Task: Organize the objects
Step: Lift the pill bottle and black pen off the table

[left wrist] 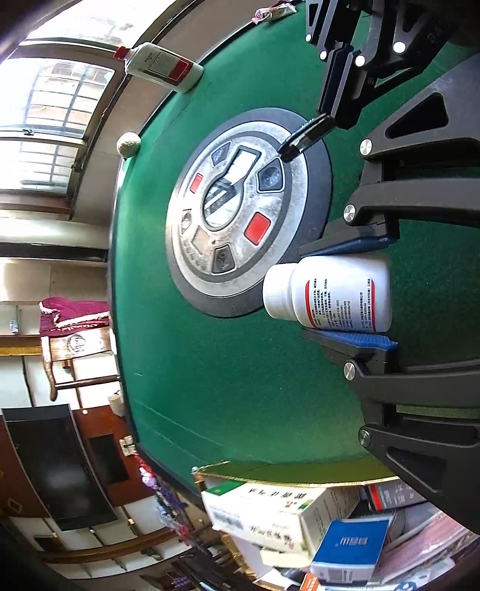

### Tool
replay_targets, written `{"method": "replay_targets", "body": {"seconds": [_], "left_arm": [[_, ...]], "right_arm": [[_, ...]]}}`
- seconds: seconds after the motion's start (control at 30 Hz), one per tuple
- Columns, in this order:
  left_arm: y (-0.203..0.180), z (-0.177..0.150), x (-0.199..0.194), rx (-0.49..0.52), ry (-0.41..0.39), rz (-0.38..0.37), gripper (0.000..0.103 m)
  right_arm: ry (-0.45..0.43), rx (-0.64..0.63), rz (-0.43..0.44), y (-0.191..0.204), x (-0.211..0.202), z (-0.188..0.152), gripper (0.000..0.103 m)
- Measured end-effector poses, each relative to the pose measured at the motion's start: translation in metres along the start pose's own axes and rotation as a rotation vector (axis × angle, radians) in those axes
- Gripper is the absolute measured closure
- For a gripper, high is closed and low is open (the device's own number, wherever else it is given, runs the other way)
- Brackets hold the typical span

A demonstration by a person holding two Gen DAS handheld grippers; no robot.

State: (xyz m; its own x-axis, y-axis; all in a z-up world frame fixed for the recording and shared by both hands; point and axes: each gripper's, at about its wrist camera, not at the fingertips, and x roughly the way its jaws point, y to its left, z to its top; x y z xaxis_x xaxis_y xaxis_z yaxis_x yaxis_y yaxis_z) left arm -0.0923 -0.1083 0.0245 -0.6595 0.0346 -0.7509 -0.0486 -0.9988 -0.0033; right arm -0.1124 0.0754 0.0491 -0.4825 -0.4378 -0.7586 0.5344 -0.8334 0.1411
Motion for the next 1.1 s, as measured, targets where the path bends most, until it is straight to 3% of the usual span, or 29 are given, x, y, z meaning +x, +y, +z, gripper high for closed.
{"method": "replay_targets", "body": {"seconds": [0.4,0.83,1.1], "left_arm": [[-0.009,0.008,-0.029,0.028,-0.130,0.066,0.073],[-0.011,0.009,-0.045,0.031,-0.192,0.106,0.073],[-0.003,0.009,-0.059,0.001,-0.221,0.093,0.073]], "right_arm": [[-0.054,0.053,0.018,-0.003,-0.011,0.004,0.095],[-0.114,0.084,0.074,0.006,-0.022,0.008,0.095],[-0.136,0.100,0.107,0.018,-0.024,0.016,0.095]]}}
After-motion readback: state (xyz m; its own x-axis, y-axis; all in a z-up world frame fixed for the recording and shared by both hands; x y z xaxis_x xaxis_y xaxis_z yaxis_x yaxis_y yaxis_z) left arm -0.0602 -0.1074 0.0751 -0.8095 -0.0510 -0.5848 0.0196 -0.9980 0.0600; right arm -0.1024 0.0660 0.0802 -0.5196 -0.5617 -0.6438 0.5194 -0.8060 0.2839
